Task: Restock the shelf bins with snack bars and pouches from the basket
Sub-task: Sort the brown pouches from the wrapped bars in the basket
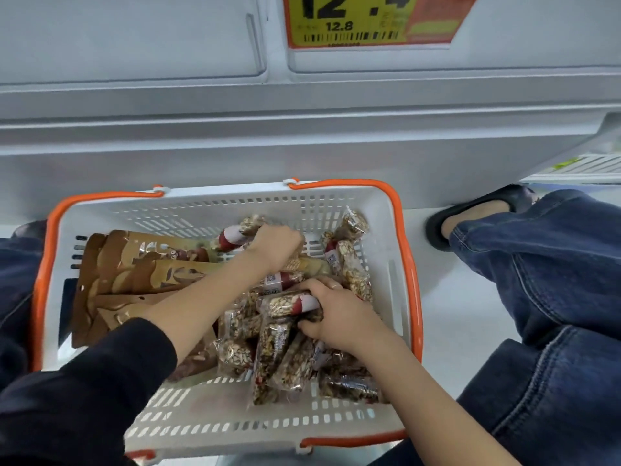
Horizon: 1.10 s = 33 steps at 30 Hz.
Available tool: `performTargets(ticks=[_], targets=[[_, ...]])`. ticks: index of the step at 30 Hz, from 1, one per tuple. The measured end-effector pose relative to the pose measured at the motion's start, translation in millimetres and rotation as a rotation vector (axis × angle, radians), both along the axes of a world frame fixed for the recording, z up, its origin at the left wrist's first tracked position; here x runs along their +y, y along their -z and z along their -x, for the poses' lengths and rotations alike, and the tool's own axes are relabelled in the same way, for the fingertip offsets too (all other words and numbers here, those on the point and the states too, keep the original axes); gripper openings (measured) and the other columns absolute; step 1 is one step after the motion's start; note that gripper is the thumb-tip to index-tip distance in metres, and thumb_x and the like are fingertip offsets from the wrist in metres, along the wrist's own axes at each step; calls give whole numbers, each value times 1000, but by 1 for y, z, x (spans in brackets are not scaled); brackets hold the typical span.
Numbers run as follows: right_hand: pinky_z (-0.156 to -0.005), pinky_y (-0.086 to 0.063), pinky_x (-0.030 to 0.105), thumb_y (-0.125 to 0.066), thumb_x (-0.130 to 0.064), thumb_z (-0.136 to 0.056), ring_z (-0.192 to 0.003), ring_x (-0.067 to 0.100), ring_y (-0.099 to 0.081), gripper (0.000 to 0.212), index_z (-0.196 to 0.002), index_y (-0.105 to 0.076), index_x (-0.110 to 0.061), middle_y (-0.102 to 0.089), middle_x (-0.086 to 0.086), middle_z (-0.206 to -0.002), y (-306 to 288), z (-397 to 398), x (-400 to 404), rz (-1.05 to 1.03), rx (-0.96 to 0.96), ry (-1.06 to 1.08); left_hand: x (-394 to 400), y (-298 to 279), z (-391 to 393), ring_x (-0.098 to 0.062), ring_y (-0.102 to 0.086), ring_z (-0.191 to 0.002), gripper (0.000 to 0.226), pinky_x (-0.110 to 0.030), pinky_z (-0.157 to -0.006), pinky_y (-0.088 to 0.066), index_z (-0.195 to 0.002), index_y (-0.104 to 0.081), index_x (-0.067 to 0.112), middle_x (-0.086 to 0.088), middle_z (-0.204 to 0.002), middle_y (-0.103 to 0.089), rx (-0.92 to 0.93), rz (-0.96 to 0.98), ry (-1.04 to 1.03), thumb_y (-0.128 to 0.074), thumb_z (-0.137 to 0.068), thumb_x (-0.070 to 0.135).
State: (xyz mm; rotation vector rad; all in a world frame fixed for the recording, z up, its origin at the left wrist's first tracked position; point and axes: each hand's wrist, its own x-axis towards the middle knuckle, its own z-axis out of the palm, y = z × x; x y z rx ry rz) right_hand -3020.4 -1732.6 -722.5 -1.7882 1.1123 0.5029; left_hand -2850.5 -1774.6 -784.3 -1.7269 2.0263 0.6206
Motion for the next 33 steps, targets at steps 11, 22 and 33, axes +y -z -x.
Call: performTargets(ticks=[11,22,33], targets=[[-104,-34,57,-52,-38,-92,-138,25,-32,66,-149,-17,-41,-4,-7,-161,-28,10,23,207,126,37,-14,-120,-16,-22,-61,-100,12,-27,-68,-38,-96,-69,22,1,-100,-68,95,285,-139,-61,-87,21],[-75,-53,40,-48,-21,-97,-101,25,-60,34,-131,-50,-19,-58,3,-126,-61,16,8,654,-266,368,50,-205,-35,-20,-62,-94,8,-27,-68,-40,-92,-70,25,5,-95,-71,103,377,-338,-65,-86,27],[-56,-45,29,-35,-48,-99,-77,20,-64,36,-107,-65,-30,-70,-3,-84,-90,-18,25,737,-343,8,103,-238,-36,-19,-61,-91,10,-29,-66,-42,-90,-71,21,2,-89,-70,113,417,-260,-62,-88,21]])
